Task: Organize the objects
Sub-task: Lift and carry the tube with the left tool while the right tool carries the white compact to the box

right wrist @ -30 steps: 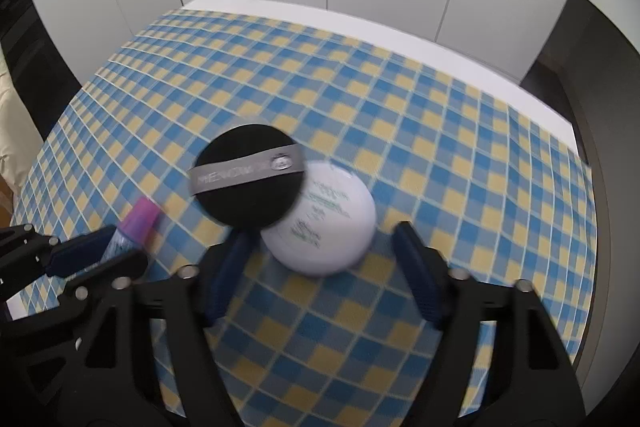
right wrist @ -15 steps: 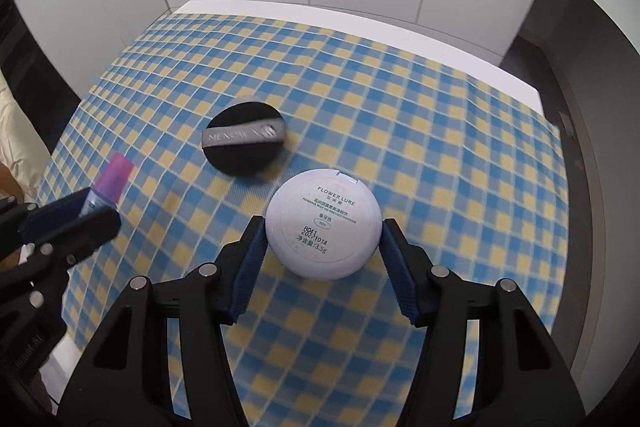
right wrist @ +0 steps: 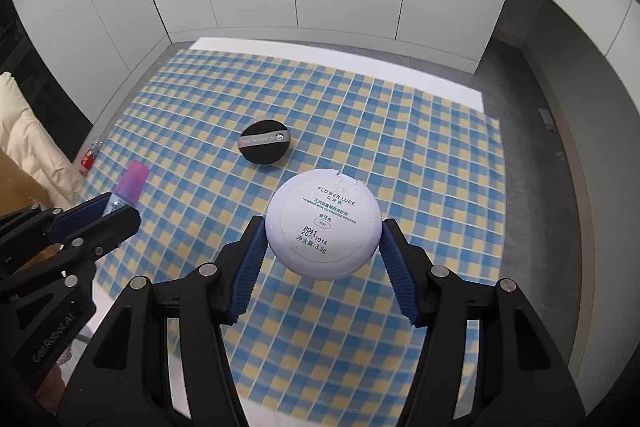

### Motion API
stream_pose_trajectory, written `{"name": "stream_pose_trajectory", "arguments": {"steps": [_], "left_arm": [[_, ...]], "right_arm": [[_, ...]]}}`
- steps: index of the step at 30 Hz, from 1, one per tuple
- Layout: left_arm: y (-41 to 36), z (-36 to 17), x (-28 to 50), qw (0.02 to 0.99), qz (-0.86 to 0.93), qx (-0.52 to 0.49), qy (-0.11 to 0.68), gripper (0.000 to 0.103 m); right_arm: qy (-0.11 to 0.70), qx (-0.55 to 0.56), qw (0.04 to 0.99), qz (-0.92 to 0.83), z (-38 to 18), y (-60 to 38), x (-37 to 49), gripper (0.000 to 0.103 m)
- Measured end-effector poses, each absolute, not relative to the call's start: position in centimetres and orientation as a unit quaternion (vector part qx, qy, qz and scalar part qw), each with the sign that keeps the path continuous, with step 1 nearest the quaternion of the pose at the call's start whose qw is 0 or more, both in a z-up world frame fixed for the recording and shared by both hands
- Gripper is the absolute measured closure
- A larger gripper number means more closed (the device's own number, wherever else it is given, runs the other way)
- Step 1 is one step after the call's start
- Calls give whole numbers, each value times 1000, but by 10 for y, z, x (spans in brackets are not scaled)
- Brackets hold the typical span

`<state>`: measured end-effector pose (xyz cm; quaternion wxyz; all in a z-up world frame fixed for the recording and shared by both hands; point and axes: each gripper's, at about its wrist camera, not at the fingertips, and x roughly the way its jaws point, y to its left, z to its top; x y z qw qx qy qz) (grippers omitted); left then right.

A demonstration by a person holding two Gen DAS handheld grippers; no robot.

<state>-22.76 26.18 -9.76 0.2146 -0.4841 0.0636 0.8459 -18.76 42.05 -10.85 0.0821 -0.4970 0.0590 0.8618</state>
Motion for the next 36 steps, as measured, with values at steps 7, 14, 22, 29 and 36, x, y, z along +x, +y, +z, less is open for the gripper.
{"name": "stream_pose_trajectory", "arguments": {"steps": [7,14,22,29,36], "left_arm": [[264,-62,-200,224,854,-465,66,85],[256,-32,-171,234,859,-451,62,85],[247,1,-141,207,883,-417,63,85],[241,-1,-123,220,878,-421,62,85],[230,-5,-124,215,878,-424,53,85]], "right_arm": [[75,-485,88,867,-75,414,-161,43],[94,-475,86,871,-46,411,-125,43],[76,-455,81,884,-19,404,-81,43],[59,-463,84,880,-10,403,-69,43],[64,-467,81,878,-13,399,-68,43]]}}
